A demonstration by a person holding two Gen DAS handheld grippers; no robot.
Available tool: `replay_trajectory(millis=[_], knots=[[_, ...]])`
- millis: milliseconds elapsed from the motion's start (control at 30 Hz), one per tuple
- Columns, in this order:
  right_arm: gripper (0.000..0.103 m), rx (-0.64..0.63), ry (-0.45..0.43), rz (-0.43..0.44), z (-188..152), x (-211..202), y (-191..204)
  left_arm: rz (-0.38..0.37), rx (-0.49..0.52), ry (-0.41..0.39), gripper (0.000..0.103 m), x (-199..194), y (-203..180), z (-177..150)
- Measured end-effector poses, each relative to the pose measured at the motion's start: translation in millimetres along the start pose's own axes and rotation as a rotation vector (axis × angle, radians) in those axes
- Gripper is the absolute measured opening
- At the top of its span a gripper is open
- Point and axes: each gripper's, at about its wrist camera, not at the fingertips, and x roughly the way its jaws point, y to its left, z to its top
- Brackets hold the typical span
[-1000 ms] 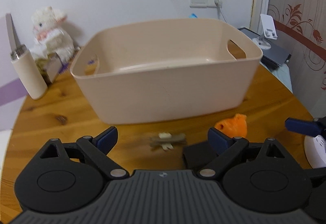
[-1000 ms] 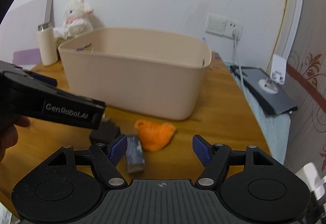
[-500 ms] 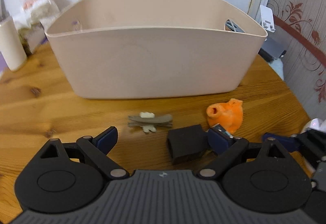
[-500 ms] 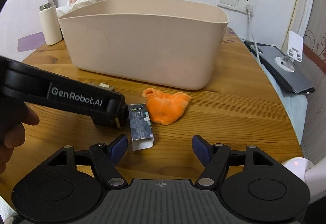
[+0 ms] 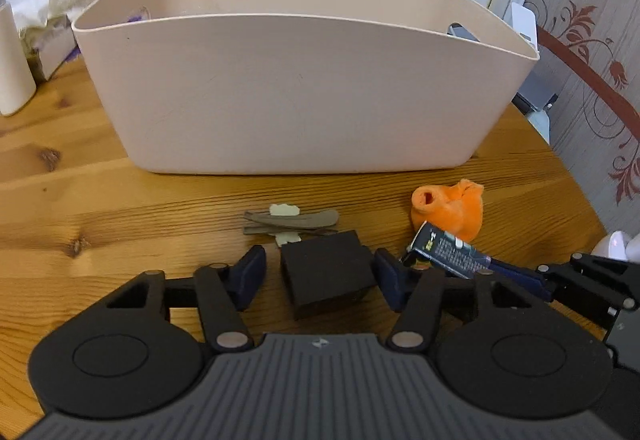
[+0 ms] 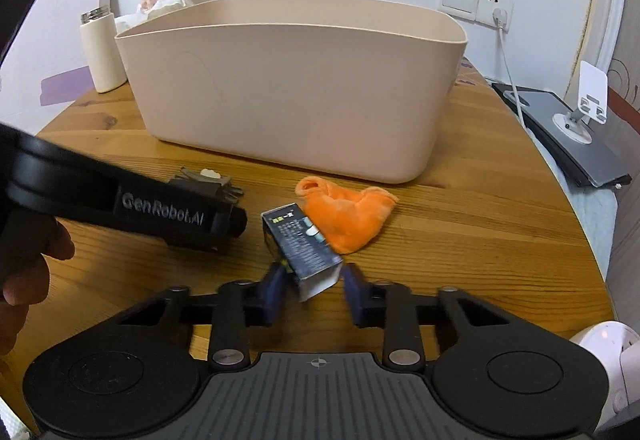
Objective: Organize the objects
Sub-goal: 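Grasp the small black box with the left tool while the right tool grasps the star-printed box, then carry both boxes over the beige basket and open both tools to drop them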
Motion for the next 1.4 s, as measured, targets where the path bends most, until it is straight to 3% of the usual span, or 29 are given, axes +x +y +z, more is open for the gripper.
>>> replay_trajectory(millis=[33,200,800,1133,1400], knots=[[0.025,-0.002,-0.002,0.0,0,0,1,0.008,0.004,-0.004,0.053,0,0,0],[0.022,-0.014,-0.014,0.001,-2,-1,5,-0.011,-0.012,0.003,0.052,-4,9,-2],[0.02,-0.073,-0.13,-0.023,4,-39,23,0.01,-0.006,-0.104,0.052,-66,33,-5],[0.021,-0.04,-0.278,-0.06,37,-75,13,0.014,-0.005,-0.236,0.052,-109,35,27],[0.021,-0.015,-0.371,-0.086,76,-85,0,0.019,-0.003,-0.309,0.052,-117,34,64]])
